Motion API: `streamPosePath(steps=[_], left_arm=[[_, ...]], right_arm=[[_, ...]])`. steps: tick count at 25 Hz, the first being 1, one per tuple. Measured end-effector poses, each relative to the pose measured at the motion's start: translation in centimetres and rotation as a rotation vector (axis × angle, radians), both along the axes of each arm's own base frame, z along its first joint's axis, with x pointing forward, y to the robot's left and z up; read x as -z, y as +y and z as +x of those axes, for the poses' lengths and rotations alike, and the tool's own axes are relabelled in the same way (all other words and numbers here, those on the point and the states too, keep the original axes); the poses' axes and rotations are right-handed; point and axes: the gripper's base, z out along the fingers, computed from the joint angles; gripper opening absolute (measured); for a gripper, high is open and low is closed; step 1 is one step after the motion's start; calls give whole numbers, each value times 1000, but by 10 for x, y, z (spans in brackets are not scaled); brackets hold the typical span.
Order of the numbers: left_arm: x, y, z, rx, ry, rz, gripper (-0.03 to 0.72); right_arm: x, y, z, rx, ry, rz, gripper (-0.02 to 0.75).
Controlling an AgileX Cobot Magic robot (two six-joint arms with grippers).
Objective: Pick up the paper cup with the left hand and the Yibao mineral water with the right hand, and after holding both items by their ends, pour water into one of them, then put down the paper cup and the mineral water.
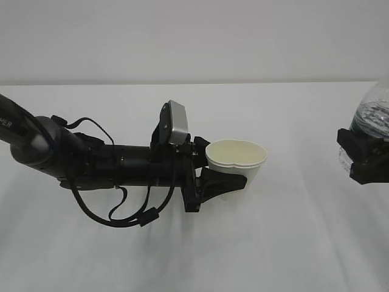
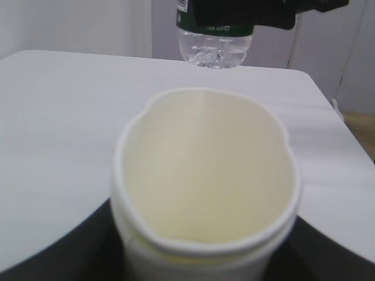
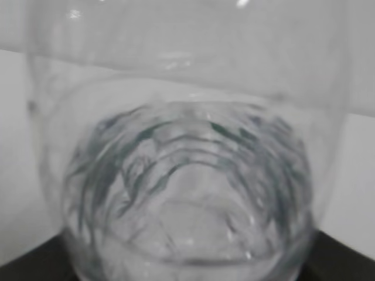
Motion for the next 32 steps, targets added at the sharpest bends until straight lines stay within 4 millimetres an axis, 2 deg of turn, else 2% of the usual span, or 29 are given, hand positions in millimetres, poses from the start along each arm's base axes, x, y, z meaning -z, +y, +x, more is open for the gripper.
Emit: streamPosePath(steps=[8,13,18,26,32], left_arm=[[-1,-4,-2,-4,5,-8,425],[-2,-21,-15,34,-24,-16,425],[-4,-35,-24,33,-19,-38,425],[-5,-36,-23,9,-10,-53,424],[-8,-37,-23,11,-17,-58,424]], right_arm=[[-15,0,-8,0,-10,-11,445],[-12,2,-10,-16,39,-10,445],[-26,1,-16,-10,8,-26,445],[-45,-2,-32,31,2,-58,445],[-44,-2,-36,17,31,-96,445]])
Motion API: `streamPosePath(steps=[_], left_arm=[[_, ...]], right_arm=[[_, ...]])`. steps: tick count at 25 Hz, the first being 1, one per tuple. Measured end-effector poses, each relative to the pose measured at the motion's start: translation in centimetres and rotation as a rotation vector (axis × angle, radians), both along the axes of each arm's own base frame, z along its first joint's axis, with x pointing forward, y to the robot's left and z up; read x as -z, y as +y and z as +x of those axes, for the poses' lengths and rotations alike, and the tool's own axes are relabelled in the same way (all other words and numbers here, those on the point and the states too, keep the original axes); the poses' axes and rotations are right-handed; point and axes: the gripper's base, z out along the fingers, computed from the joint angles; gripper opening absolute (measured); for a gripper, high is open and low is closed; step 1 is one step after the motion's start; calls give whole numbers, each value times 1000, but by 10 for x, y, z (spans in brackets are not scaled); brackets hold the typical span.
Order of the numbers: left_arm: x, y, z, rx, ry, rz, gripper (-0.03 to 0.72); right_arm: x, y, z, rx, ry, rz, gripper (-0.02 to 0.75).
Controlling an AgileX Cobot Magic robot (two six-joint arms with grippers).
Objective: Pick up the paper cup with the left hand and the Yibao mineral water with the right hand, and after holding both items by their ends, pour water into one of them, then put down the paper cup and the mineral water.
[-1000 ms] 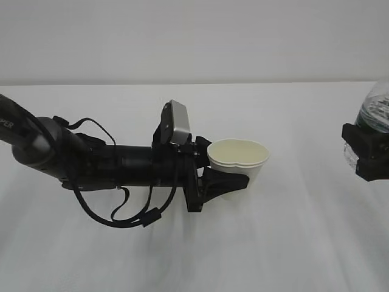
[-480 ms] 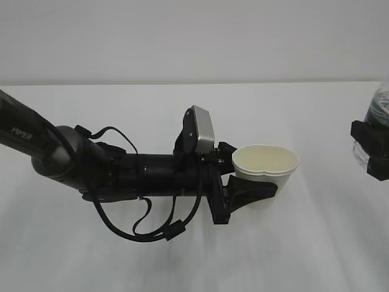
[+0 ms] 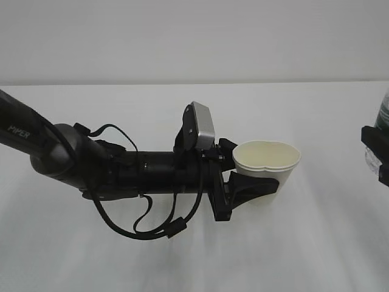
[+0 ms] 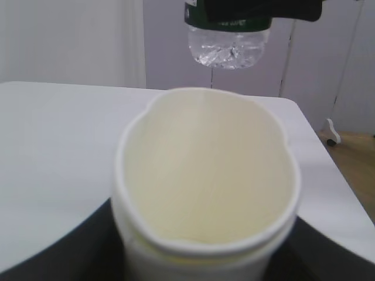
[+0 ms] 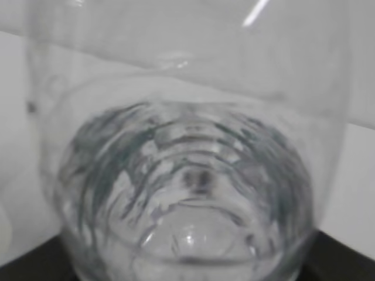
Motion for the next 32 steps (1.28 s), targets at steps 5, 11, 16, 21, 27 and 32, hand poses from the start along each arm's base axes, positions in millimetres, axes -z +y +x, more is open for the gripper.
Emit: streamPosePath(steps=[5,11,16,21,27,32], left_arm=[[-1,-1,0,-2,31,-5,424],[-16,-18,1,79,73,-27,424],[-20,-30,-8,124,100,-29,424],[-19,-37,-15,141,133,-17,424],[-18,-37,-15,135,144,-7,433],[-16,-37,-14,123,144,9,453]], right_arm=[[3,-1,-1,-1,30,-24,445],[-1,-1,3,-26,55,-102,445],[-5,-4,8,-19,88,-166,445],[-6,-4,9,-40,83,-222,445],[-5,-5,9,-43,92,-252,445],[-5,-5,8,-55,88,-286,445]])
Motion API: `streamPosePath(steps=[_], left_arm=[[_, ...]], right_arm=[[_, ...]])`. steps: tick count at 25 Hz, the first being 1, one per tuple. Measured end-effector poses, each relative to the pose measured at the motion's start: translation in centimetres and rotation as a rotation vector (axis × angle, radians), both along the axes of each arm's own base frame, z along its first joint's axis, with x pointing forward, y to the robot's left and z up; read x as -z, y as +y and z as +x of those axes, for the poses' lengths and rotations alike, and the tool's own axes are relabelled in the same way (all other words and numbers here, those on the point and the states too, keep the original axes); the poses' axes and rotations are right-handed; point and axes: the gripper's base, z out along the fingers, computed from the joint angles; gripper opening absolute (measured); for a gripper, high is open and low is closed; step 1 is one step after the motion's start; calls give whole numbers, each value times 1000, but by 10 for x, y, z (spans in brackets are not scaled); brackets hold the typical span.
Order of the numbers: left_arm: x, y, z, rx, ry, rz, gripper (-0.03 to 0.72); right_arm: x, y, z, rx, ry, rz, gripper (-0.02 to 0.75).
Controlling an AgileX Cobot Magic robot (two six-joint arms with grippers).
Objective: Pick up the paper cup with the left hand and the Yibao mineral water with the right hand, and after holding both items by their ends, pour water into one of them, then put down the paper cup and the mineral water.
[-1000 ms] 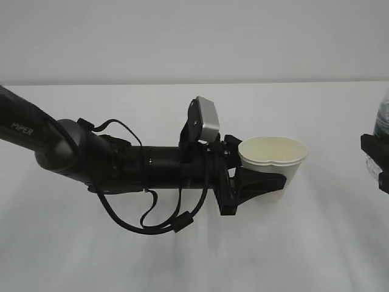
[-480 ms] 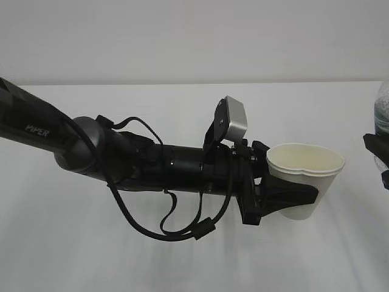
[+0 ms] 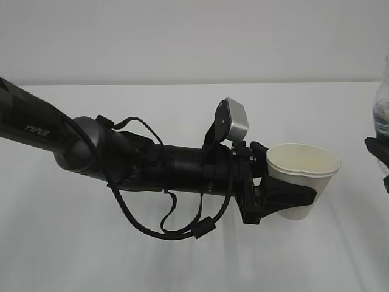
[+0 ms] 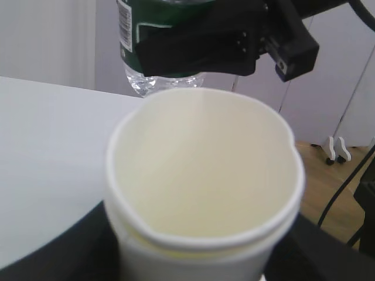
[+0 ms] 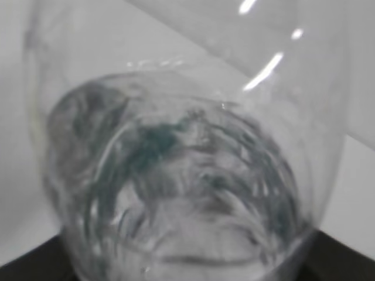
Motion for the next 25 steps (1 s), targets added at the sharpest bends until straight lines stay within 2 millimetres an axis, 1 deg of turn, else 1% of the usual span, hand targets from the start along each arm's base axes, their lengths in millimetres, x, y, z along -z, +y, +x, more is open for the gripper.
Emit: streamPosePath(steps=[5,13,25], left_arm=[[0,0,0,0,0,0,459],[0,0,0,-1,0,2,461],[0,-1,-1,3,0,2,462]], right_arm=[[1,0,0,-11,1,-33,445],[2,-2,-1,-47,5,-138,445],[3,-2,-1,-59,13,-182,445]])
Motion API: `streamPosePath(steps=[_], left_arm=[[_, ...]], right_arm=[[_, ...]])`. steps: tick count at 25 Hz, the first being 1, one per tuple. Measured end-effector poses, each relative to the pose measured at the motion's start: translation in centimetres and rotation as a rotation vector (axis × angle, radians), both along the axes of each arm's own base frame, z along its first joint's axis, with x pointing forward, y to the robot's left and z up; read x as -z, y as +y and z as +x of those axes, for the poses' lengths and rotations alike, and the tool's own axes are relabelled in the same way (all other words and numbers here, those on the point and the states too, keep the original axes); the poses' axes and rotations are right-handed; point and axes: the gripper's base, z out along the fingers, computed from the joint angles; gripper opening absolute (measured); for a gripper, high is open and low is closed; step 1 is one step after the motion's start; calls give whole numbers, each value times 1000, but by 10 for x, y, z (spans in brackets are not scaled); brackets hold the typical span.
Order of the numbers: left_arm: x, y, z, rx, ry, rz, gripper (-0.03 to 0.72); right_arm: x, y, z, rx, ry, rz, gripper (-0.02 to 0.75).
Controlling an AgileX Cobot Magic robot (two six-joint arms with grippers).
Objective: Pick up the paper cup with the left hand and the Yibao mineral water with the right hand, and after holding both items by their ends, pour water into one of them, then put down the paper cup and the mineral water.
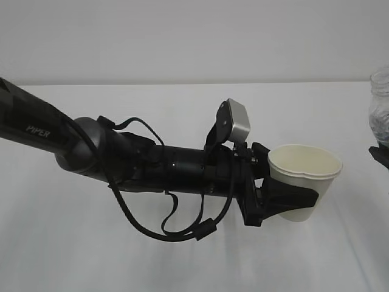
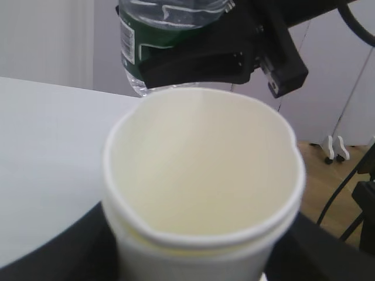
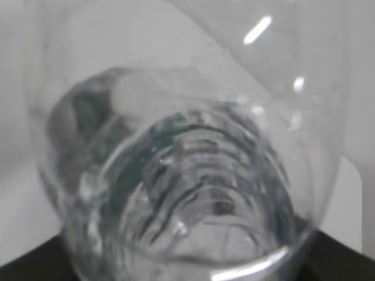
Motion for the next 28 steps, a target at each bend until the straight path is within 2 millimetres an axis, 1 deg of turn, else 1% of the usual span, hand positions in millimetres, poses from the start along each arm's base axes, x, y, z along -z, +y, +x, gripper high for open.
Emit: streamPosePath(steps=[5,15,28], left_arm=[[0,-1,-2,5,0,0,462],[-2,-2,1,-15,-3,-14,462],[-1,-3,-2,9,-17,-4,462]], right_arm=[[0,0,0,-2,0,-3,445],[1,2,-1,-60,6,-76,456],[5,-1,-3,-116,44,-237,456]])
